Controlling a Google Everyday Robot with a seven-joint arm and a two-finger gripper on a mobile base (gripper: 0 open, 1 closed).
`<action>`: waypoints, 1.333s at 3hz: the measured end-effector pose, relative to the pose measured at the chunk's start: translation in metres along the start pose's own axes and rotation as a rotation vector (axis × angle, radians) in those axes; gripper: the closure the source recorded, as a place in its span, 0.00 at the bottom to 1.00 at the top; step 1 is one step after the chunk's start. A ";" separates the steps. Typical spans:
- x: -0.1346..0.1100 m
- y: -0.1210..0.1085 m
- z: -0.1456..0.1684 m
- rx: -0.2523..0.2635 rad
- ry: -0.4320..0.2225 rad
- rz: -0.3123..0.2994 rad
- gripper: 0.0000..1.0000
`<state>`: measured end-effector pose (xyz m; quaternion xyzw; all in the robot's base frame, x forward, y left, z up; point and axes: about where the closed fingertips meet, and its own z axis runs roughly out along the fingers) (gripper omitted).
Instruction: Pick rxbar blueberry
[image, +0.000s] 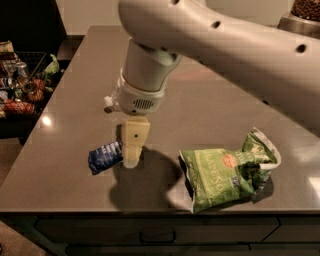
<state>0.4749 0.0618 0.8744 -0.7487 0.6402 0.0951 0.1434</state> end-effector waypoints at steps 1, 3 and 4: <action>-0.006 0.007 0.017 -0.014 0.018 -0.024 0.00; -0.009 0.015 0.039 -0.069 0.052 -0.044 0.38; -0.009 0.016 0.044 -0.093 0.063 -0.051 0.60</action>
Offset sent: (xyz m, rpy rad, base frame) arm -0.0168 0.0226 -0.0406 -0.0673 0.0496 0.0648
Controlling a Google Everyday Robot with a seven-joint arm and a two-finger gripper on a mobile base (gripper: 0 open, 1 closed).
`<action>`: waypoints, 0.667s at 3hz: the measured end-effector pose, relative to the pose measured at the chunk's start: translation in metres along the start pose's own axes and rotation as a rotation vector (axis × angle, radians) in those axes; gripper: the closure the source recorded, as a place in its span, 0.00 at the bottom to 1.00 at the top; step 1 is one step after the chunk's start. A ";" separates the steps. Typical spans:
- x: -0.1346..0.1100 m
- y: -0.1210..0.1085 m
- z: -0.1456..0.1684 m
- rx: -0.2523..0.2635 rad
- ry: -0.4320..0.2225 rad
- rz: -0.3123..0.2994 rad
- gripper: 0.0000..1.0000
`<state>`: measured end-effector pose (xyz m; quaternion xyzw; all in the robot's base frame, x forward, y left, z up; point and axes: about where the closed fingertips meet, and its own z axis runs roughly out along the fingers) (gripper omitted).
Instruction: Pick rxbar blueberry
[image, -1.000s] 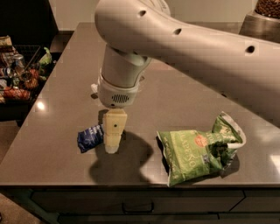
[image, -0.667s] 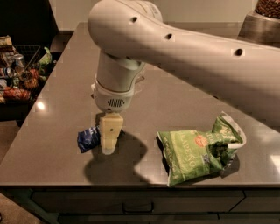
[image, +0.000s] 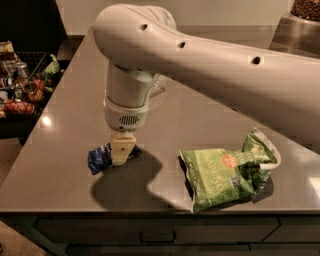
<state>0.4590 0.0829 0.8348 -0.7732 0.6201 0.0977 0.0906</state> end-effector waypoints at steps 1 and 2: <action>0.000 0.000 -0.002 -0.003 0.000 0.001 0.83; 0.005 -0.006 -0.017 0.001 -0.030 0.026 1.00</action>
Offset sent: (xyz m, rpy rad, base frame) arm 0.0256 -0.0254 0.0440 0.0929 0.0355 -0.0805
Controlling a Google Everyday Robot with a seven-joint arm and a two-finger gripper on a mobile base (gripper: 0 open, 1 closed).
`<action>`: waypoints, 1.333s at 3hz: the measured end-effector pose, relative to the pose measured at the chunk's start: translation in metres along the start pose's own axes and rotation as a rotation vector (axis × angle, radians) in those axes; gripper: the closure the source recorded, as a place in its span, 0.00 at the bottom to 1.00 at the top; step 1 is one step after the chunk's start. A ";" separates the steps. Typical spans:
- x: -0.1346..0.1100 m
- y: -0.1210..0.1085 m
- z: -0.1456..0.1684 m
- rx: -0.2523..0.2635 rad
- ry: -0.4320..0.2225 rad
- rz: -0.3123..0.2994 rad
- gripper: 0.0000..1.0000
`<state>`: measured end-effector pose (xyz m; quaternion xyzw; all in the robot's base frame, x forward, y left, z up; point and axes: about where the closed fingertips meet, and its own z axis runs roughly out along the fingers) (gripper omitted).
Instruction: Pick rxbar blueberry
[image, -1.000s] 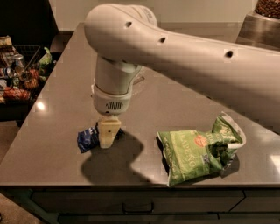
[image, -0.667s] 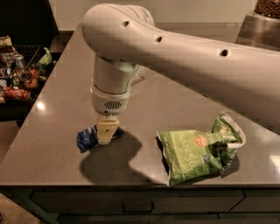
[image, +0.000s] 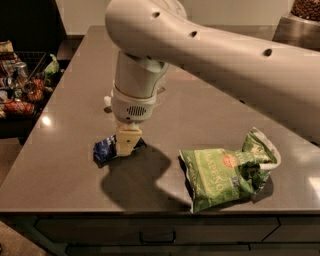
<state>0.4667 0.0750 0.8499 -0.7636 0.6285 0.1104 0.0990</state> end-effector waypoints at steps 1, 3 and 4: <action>0.006 -0.007 -0.027 -0.007 -0.052 0.034 1.00; 0.003 -0.008 -0.090 0.019 -0.156 0.033 1.00; 0.003 -0.008 -0.090 0.019 -0.156 0.033 1.00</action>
Offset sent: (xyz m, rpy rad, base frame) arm 0.0225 -0.0401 0.1011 0.1773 0.0452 -0.0621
